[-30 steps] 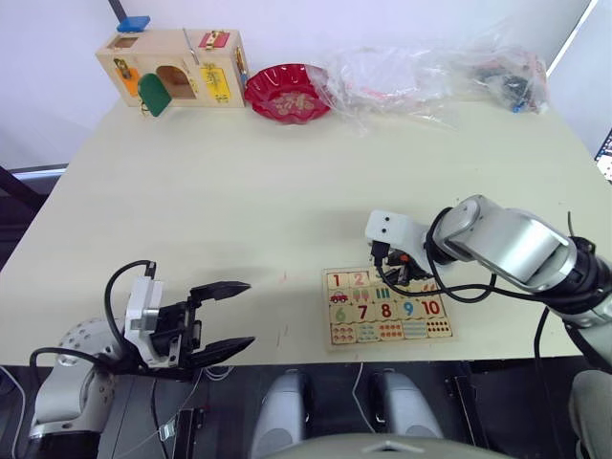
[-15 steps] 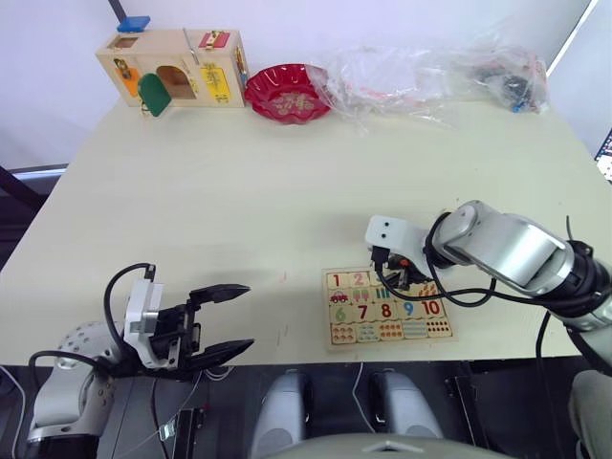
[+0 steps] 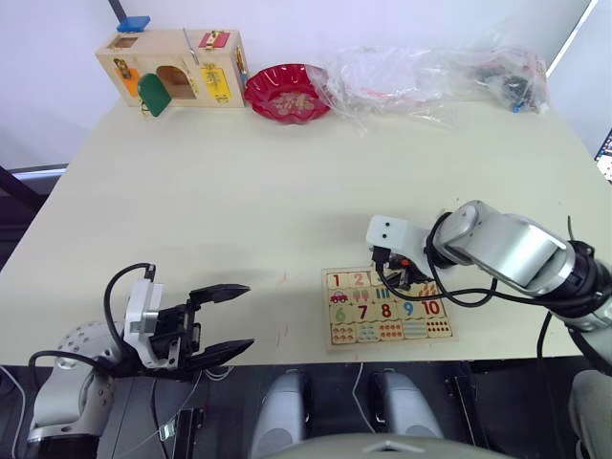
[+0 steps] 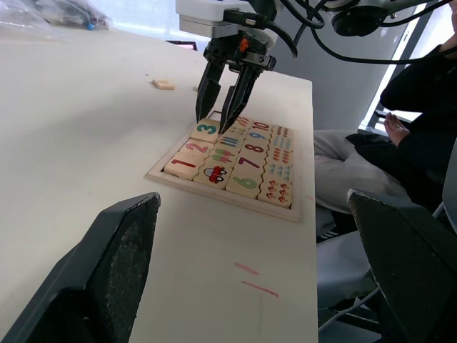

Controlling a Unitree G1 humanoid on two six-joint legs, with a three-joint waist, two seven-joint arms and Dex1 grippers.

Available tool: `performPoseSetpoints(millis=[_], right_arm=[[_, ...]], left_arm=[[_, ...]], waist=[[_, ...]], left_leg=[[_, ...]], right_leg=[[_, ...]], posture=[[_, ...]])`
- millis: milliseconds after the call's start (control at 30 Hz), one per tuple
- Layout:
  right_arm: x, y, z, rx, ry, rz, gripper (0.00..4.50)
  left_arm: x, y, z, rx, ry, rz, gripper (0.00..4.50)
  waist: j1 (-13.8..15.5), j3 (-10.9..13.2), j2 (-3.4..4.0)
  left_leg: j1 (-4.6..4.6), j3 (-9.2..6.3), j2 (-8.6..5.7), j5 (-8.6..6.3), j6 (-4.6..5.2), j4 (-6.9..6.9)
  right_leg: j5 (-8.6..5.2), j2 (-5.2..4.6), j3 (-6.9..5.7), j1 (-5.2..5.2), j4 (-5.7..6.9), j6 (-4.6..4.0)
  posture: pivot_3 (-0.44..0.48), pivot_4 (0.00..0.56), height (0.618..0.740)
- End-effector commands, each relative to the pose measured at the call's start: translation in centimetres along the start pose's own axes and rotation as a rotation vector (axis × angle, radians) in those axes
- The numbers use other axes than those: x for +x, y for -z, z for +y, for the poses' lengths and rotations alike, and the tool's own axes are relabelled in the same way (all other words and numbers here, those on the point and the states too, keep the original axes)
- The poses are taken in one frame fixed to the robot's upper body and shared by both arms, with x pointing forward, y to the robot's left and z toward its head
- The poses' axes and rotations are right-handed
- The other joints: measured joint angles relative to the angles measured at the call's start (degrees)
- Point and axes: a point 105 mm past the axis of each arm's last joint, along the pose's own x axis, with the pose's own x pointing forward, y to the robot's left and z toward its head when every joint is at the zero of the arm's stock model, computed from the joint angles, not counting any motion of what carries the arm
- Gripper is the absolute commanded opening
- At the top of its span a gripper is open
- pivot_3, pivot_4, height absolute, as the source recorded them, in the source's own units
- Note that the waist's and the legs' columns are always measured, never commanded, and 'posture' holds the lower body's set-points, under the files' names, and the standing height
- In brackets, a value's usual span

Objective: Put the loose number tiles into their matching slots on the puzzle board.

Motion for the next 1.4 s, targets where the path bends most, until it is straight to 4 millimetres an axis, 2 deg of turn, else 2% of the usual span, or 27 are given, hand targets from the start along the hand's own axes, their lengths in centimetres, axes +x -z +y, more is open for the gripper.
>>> performPoseSetpoints(millis=[33, 733, 767, 800, 867, 900, 1033, 1200, 1333, 1400], right_arm=[[-0.1, -0.1, 0.3, -0.024, -0.003, -0.011, 0.93], [0.1, 0.0, 0.6, -0.034, -0.019, -0.009, 0.93], [0.0, 0.0, 0.6, -0.03, -0.017, -0.01, 1.73], [0.0, -0.1, 0.5, -0.03, -0.015, -0.012, 1.94], [-0.2, -0.2, 0.3, -0.019, -0.01, -0.019, 2.91], [-0.3, -0.3, 0.3, -0.016, -0.009, -0.022, 3.09], [-0.8, -0.7, 0.1, -0.019, -0.004, -0.04, 3.09], [-2.6, -1.1, 0.4, -0.052, -0.044, -0.132, 3.09], [-3.4, -2.3, 0.1, -0.053, -0.039, -0.31, 3.09], [-3.7, -2.7, -0.3, 0.029, -0.087, -0.403, 3.09]], left_arm=[[0.0, -0.9, -0.2, 0.047, 0.007, -0.009, 4.5], [-0.2, -0.9, -0.3, 0.049, -0.002, -0.012, 4.5], [-0.2, -0.9, -0.3, 0.049, -0.002, -0.011, 4.5], [-0.1, -0.9, -0.3, 0.049, -0.001, -0.011, 4.5], [-0.1, -0.9, -0.3, 0.049, -0.001, -0.012, 4.5], [-0.1, -0.9, -0.3, 0.049, -0.001, -0.012, 4.5], [-0.1, -0.9, -0.3, 0.047, 0.0, -0.012, 4.5], [-0.1, -0.9, -0.2, 0.048, 0.0, -0.012, 4.5], [-0.1, -1.0, -0.2, 0.049, -0.001, -0.013, 4.5], [-0.1, -1.0, -0.1, 0.049, 0.0, -0.014, 4.5]], waist=[[0.0, 0.0, 0.0], [-0.01, 0.0, 0.0], [-0.01, 0.0, 0.0], [-0.01, 0.0, 0.0], [-0.01, 0.0, 0.0], [-0.01, 0.0, 0.0], [-0.01, 0.0, 0.0], [0.1, 0.01, 0.0], [0.1, -0.05, -0.12], [0.01, -0.05, -0.14]], left_leg=[[0.0, 0.0, 0.0, 0.0, 0.0, 0.0], [0.0, 0.0, 0.01, 0.0, 0.0, 0.0], [0.0, 0.0, 0.01, 0.0, 0.0, 0.0], [0.0, 0.0, 0.01, 0.0, 0.0, 0.0], [0.0, 0.0, 0.01, 0.0, 0.0, 0.0], [0.0, 0.0, 0.01, 0.0, 0.0, 0.0], [0.0, 0.0, 0.01, 0.0, 0.0, 0.0], [-0.02, 0.0, 0.01, 0.0, 0.0, 0.0], [-0.01, -0.02, 0.01, 0.0, 0.0, -0.04], [0.01, -0.01, 0.0, 0.0, 0.0, -0.03]], right_leg=[[0.0, 0.0, 0.0, 0.0, 0.0, 0.0], [0.0, 0.0, 0.0, 0.0, 0.0, 0.0], [0.0, 0.0, 0.0, 0.0, 0.0, 0.0], [0.0, 0.0, 0.0, 0.0, 0.0, 0.0], [0.0, 0.0, 0.0, 0.0, -0.01, 0.0], [0.0, -0.01, 0.0, 0.0, -0.01, 0.0], [0.0, 0.0, 0.0, 0.0, -0.01, 0.0], [0.0, -0.01, 0.0, -0.01, -0.03, 0.0], [-0.01, 0.0, -0.02, 0.02, -0.08, 0.0], [0.0, 0.03, -0.02, 0.04, -0.07, 0.01]], posture=[[0.0, 0.15, 0.74], [0.0, 0.15, 0.74], [0.0, 0.15, 0.74], [0.0, 0.15, 0.74], [0.0, 0.15, 0.74], [0.0, 0.15, 0.74], [0.0, 0.15, 0.74], [0.0, 0.15, 0.74], [0.0, 0.15, 0.74], [0.0, 0.15, 0.74]])
